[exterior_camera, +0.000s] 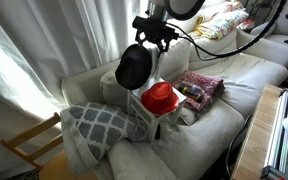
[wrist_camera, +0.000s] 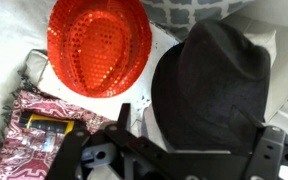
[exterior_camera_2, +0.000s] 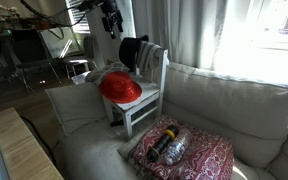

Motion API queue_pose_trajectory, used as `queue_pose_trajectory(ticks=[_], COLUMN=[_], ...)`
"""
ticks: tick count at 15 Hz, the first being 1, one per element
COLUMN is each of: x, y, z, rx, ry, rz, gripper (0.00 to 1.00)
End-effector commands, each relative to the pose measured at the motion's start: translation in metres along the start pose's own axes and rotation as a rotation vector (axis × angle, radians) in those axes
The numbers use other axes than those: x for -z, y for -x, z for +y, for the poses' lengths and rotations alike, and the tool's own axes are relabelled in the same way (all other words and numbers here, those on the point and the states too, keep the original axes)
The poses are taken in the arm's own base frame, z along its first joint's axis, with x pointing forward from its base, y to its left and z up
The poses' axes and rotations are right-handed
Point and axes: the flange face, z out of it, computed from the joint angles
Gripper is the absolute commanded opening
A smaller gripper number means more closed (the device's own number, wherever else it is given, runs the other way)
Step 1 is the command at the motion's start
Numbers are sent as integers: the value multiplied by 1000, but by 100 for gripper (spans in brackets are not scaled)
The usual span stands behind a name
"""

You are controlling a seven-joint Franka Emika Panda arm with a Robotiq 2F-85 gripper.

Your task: Remove the caps from the chair ears starting with the orange hat and stack them on the chair seat

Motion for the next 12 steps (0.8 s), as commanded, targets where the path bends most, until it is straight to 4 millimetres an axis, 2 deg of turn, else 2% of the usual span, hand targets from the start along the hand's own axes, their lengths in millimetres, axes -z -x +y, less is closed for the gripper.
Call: queue_pose_trajectory(ticks=[1, 6, 12], x=[-18, -45, -76], y=[27, 41, 35], z=[4, -1, -14], rx=[201, 421, 492], ry=[-26, -112, -135], rz=[1, 30, 115], gripper=[100, 100, 100])
